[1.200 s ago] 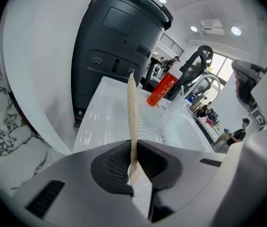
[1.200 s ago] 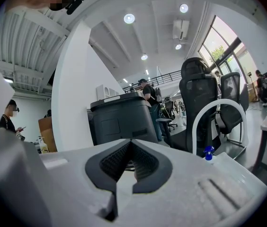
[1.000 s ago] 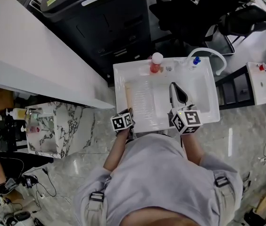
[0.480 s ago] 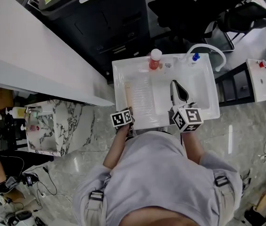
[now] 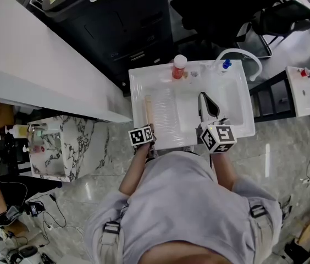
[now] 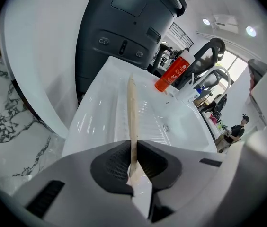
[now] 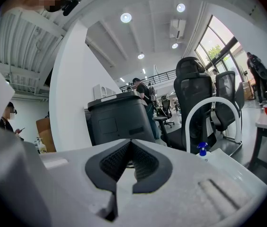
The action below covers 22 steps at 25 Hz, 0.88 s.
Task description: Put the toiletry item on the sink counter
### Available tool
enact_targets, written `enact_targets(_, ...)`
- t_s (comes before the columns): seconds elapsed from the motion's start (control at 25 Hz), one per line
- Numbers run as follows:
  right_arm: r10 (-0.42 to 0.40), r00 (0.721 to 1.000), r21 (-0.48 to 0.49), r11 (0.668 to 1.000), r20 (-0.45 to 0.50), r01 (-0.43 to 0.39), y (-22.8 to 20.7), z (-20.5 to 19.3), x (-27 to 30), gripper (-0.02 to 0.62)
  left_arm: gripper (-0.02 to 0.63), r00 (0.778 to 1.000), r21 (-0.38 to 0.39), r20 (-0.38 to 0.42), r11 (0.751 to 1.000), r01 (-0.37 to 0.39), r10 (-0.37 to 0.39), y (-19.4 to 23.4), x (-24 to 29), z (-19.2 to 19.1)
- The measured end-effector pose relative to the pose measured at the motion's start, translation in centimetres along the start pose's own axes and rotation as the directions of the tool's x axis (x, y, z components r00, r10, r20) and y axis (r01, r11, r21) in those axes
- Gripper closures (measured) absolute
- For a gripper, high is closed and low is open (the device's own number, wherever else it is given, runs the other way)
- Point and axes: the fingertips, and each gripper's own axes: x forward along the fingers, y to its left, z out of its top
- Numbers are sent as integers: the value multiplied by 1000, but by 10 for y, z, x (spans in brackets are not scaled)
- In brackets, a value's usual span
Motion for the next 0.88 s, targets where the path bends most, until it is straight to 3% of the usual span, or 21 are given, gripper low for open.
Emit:
enact_targets(0.28,9,1000,-3,1000,-8,-9,2,0,3,591,570,1000,3,-5,1000,7,-7,-2,-1,1)
enact_targets(0.4,16,1000,-3,1000,-12,-16,3,-1,5,591,494,1000,7,5,1000,13,-13,-5,-4,3)
enact_targets(0.88,38,999,-5,999,-15,-38,13,-2,7,591,505,993,7,120,1000,-2,1,-5,-36,32)
